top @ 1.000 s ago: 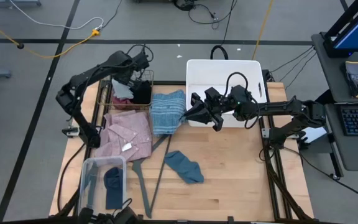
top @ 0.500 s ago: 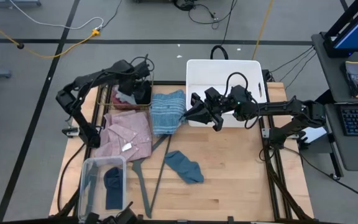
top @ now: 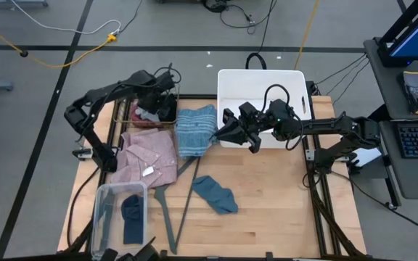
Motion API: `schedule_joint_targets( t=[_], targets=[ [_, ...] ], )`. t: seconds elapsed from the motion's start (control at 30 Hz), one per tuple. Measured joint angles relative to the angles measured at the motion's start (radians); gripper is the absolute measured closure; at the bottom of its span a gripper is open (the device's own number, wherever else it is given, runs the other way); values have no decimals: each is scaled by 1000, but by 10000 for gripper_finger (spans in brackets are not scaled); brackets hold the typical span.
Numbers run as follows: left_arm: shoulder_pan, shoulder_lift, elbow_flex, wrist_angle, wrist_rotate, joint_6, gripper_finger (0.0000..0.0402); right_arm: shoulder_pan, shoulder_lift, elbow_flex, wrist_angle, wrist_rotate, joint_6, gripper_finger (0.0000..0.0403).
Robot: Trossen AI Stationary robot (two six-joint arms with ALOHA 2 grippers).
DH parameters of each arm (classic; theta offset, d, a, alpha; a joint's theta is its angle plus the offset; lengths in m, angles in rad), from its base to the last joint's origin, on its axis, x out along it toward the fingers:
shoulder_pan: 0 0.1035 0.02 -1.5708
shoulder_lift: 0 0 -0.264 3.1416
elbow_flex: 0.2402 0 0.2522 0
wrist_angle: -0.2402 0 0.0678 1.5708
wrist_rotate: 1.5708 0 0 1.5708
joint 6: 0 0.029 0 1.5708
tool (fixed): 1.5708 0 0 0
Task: Pick & Place Cloths
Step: Adjust the gray undergarment in the gold wire basket, then put the blue sock into the transparent bin
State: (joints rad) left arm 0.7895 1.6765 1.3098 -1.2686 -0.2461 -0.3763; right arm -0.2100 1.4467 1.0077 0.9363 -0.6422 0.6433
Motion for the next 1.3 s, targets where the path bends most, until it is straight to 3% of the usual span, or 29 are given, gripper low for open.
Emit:
schedule_joint_targets(
  t=[0.3, 0.63, 0.8, 0.97, 1.3],
  targets=[
    [2, -132, 31, -59, 34, 109, 208, 0, 0, 0, 0, -14, 0, 330],
    [-41, -425, 77, -57, 217, 84, 186, 0, 0, 0, 0, -15, 0, 330],
    [-149, -556, 77, -5, 219, 55, 185, 4, 0, 0, 0, -79, 0, 330],
    [-308, -657, 61, 150, 220, 57, 186, 36, 0, 0, 0, -98, -17, 330],
    [-590, -822, -116, 439, 222, 49, 189, 145, 0, 0, 0, -87, -1, 343]
  ],
)
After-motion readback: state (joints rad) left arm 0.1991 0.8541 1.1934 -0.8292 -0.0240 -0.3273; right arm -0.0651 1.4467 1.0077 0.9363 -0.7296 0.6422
